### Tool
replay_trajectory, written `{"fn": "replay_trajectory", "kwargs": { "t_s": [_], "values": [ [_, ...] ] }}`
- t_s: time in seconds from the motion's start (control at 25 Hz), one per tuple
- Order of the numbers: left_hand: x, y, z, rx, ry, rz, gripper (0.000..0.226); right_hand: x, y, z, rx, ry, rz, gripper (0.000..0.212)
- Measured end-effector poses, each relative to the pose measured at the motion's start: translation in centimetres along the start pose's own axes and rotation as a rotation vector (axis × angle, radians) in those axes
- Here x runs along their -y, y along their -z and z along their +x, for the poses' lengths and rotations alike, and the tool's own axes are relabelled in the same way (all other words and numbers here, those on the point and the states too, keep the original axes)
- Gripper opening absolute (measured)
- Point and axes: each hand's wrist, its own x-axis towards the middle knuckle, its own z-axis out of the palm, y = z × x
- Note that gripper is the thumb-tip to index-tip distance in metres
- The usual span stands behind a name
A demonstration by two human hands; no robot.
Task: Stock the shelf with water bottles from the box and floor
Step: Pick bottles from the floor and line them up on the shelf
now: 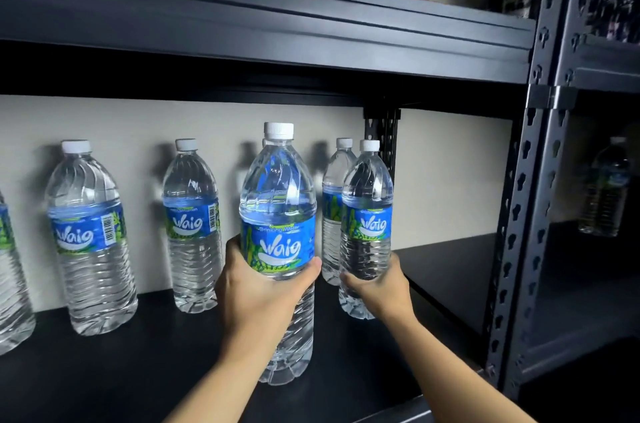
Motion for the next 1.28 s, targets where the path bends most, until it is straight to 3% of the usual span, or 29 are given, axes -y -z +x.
{"fn": "replay_trajectory", "kwargs": {
  "t_s": [0.88, 0.96, 1.12, 1.28],
  "values": [
    [-0.6, -0.5, 0.6, 0.008, 0.000, 0.010, 0.071, -0.2, 0.3, 1.0, 0.138, -0.006, -0.037, 0.085],
    [-0.6, -0.6, 0.7, 0.007, 0.001, 0.000, 0.070, -1.2, 0.9, 0.7, 0.237, -0.011, -0.163, 0.092],
    [-0.3, -1.0, 0.9, -0.004, 0.001, -0.002, 0.068, -3.0, 2.7, -1.9, 0.397, 0.054, -0.747, 0.099],
    [0.1, -2.3, 1.7, -0.016, -0.021, 0.010, 0.068, -3.3, 3.0, -2.6, 0.390, 0.102, -0.866, 0.090]
  ]
}}
